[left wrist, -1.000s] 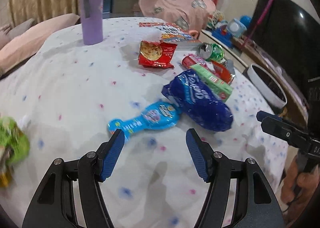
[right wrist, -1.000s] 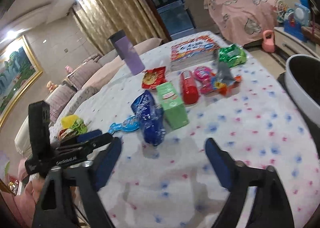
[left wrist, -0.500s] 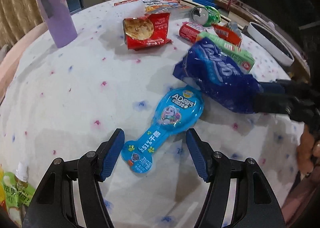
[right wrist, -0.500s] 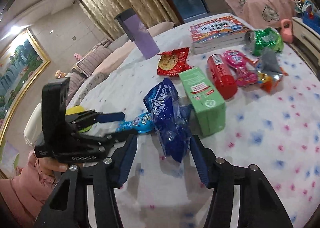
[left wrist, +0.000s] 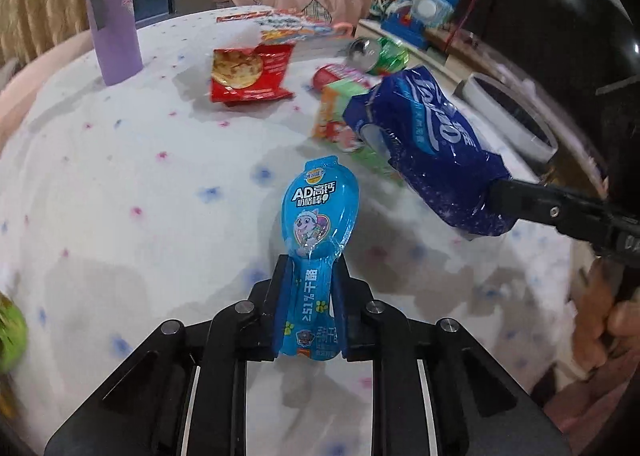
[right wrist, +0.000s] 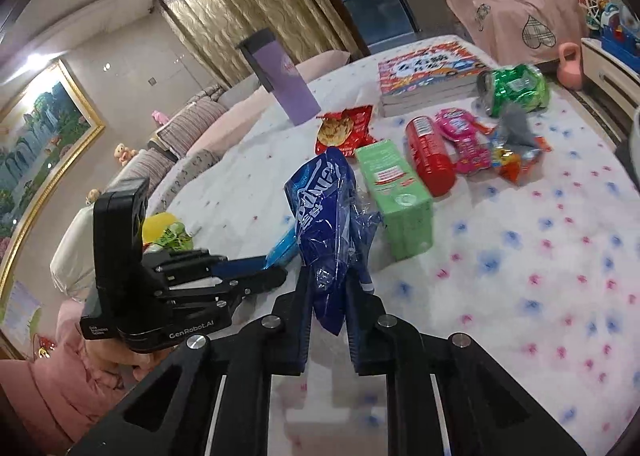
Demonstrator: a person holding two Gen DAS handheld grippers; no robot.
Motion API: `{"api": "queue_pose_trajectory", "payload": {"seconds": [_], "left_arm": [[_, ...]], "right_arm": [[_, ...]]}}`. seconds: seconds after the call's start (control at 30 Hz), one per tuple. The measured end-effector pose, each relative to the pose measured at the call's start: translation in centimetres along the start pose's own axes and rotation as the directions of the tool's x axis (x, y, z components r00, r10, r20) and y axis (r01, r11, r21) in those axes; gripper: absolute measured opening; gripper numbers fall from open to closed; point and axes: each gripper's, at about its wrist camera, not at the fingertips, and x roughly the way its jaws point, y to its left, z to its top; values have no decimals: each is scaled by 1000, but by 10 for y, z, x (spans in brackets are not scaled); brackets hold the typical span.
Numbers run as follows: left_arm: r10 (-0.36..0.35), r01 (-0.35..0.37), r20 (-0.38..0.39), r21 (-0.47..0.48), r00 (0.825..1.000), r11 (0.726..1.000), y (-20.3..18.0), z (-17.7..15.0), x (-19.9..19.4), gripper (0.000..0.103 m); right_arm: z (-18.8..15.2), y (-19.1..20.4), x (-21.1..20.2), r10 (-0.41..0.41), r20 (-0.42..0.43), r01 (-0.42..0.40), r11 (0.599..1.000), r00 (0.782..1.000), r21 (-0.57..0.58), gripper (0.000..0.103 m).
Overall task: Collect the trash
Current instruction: 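Carry toothpaste tube and blue wrapper over the bin and release both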
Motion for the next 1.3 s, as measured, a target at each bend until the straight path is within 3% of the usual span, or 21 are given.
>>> {"api": "queue_pose_trajectory", "payload": {"seconds": [0.2,0.6,1.3], "left_arm": [[-106,109,54,-63,993,992,-34,2,-9,18],[-220,221,71,-18,973,975,-112,24,4,18],[-247,241,58,98,967,966,-204,73,33,18]], "right_arm": [[-9,-16,-39,-27,56,25,999,998,36,15],[-20,-65,-98,-135,141,117,984,981,132,15],[-21,-148,-169,-306,222,241,930,926,278,15]]}}
